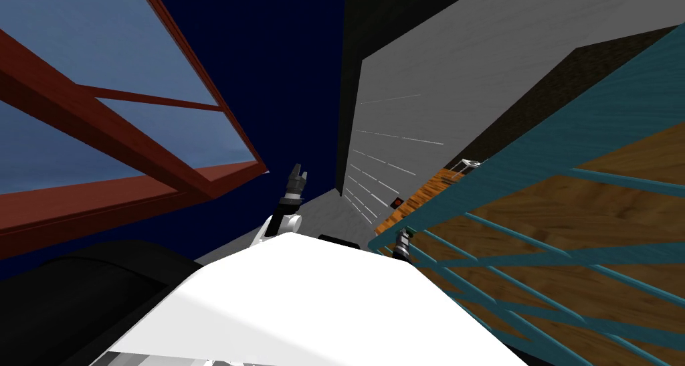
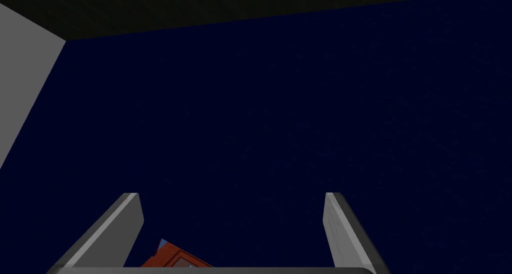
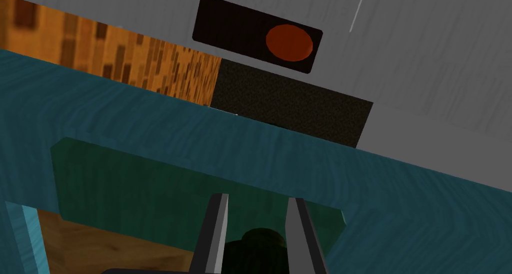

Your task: Pull the door open

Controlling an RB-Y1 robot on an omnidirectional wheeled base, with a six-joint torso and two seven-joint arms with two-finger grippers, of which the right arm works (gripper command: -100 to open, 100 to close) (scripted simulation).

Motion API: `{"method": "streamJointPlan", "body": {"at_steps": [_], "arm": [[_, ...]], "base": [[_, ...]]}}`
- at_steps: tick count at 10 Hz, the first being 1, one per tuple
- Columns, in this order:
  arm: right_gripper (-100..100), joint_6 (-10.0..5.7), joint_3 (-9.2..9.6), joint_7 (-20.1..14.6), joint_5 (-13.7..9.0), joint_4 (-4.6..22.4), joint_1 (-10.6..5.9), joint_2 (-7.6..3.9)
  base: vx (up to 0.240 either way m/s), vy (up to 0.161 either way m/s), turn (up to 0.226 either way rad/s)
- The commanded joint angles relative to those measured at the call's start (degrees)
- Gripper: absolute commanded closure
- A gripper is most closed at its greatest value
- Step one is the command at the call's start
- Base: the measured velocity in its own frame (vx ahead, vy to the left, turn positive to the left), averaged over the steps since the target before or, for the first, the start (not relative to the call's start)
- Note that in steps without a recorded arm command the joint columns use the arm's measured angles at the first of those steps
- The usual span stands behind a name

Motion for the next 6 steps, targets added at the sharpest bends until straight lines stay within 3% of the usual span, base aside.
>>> {"method": "streamJointPlan", "body": {"at_steps": [1, 6], "arm": [[100, 0.46, -0.13, -2.8, -0.8, -0.2, 1.15, -0.55], [100, 0.28, 0.74, -6.8, -1.7, -0.1, 0.95, -0.93]], "base": [[-0.035, -0.014, 0.037], [-0.03, -0.004, 0.022]]}}
